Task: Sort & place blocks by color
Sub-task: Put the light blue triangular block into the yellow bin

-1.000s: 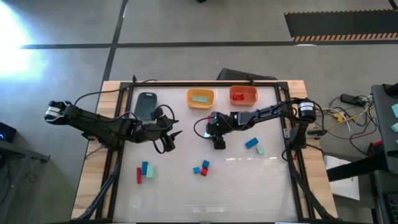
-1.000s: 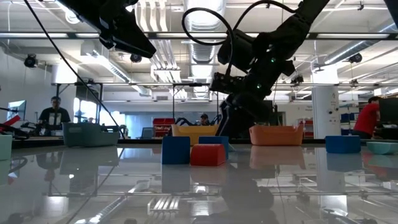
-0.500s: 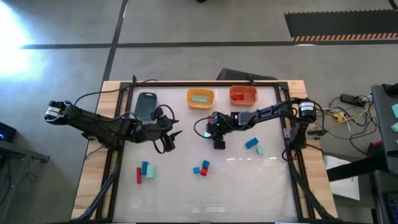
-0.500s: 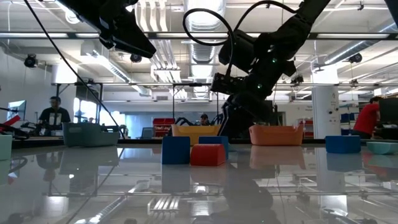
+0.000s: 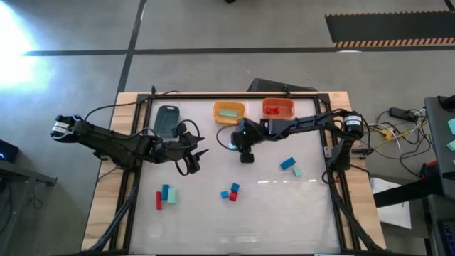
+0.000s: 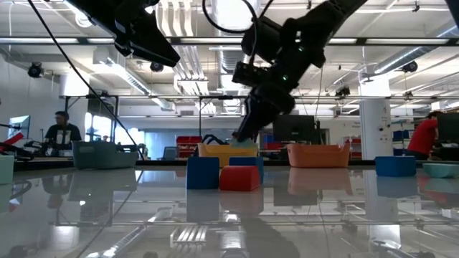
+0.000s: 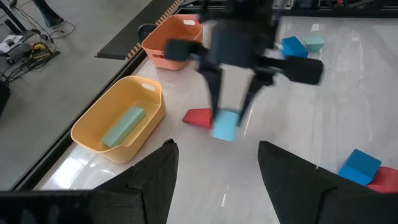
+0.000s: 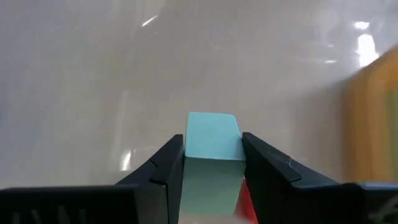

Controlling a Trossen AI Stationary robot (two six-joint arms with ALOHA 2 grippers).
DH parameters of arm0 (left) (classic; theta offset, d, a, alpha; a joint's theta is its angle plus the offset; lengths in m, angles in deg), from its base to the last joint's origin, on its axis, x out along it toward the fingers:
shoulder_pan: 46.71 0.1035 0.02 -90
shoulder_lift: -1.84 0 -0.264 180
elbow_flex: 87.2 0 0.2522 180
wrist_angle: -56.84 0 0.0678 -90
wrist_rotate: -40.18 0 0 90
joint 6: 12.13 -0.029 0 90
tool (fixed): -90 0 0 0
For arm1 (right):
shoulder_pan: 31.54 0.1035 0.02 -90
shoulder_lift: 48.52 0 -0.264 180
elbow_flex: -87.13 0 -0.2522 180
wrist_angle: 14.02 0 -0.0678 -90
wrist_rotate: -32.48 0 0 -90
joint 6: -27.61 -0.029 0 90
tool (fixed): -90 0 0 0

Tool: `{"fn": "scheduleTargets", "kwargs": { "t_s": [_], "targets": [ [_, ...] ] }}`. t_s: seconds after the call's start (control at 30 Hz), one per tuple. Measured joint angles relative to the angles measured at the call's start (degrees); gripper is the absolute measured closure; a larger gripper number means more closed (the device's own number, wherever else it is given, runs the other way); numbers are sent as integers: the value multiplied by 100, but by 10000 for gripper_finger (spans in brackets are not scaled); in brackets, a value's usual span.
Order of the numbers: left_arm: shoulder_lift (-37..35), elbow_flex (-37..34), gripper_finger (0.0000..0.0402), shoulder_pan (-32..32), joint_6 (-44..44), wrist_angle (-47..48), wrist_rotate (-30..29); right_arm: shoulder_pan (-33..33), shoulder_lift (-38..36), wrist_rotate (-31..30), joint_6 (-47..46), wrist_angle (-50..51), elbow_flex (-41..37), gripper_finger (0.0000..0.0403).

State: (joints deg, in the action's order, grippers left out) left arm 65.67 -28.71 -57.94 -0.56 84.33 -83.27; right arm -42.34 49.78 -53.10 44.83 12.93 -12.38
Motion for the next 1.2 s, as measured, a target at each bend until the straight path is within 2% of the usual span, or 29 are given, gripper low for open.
{"fn": "scheduleTargets", "kwargs": {
  "t_s": [0.27,0.4,0.53,0.67,0.83,0.93,1.2],
  "targets": [
    [0,0,196,0,0,2,0,-913,0,-166,642,67,655,281],
    [0,0,196,0,0,-1,0,-1443,0,-147,746,-338,635,281],
    [0,0,196,1,9,-24,0,-1783,0,170,597,-794,435,281],
    [0,0,196,1,7,-26,0,-1876,0,202,381,-938,281,277],
    [0,0,196,1,7,-73,1,-1878,0,152,303,-985,236,218],
    [0,0,196,1,13,-144,0,-1875,0,153,226,-1073,237,195],
    [0,0,196,-4,998,224,147,-1560,-295,169,-101,-807,237,193]
  ]
}}
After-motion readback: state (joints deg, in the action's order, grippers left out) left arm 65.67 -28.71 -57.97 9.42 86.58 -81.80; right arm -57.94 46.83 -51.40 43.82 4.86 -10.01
